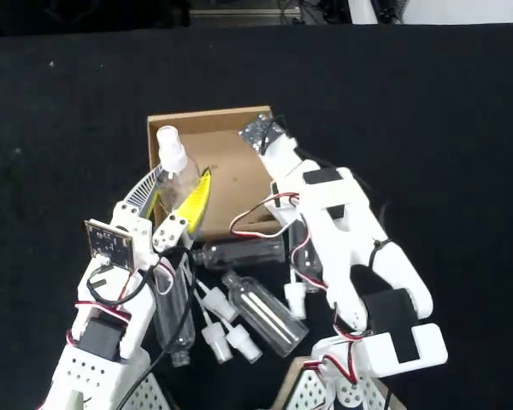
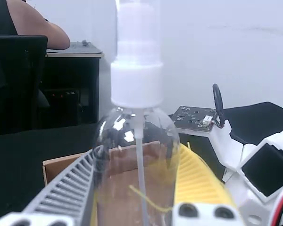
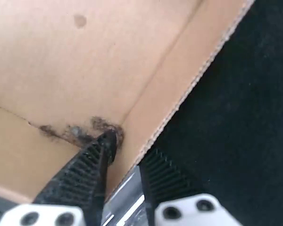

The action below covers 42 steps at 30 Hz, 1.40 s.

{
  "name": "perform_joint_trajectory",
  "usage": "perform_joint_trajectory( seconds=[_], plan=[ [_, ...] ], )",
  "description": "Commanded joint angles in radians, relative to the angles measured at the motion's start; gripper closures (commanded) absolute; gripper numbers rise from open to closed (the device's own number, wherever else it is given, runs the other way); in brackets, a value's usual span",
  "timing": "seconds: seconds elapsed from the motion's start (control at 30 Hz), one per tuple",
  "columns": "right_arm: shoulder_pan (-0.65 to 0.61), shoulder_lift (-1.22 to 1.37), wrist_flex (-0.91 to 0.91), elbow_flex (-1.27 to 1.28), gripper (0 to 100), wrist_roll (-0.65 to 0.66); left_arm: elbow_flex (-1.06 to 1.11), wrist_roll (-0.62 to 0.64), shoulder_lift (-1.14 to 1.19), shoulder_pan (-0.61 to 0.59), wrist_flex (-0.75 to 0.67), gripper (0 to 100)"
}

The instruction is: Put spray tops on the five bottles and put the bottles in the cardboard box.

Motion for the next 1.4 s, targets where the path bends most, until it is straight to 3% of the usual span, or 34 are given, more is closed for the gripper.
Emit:
perform_joint_trajectory(
  seconds=[0.0,0.23,0.4,0.7,0.93,1.0,1.13,1.37],
  plan=[
    [0.023,-0.059,0.021,-0.030,98.8,0.023,0.019,0.005,-0.014,0.001,-0.018,97],
    [0.017,-0.137,0.091,0.002,98.8,0.009,0.019,0.005,-0.014,0.001,-0.018,97],
    [0.018,-0.216,0.091,0.059,98.8,-0.169,0.019,0.005,-0.014,0.005,-0.018,97],
    [0.017,-0.177,0.072,0.117,98.7,-0.359,0.019,0.005,-0.014,0.001,-0.018,97],
    [0.015,-0.176,-0.011,0.162,97.7,-0.374,0.019,0.005,-0.014,0.001,-0.018,97],
    [0.015,-0.182,-0.005,0.147,93.5,-0.379,0.019,0.006,-0.014,0.002,-0.018,97],
    [0.015,-0.277,0.121,0.087,86.1,-0.404,0.019,0.006,-0.014,0.002,-0.018,97],
    [0.034,-0.579,0.316,0.007,84.8,-0.397,0.019,0.006,-0.014,0.001,-0.017,97]
  ],
)
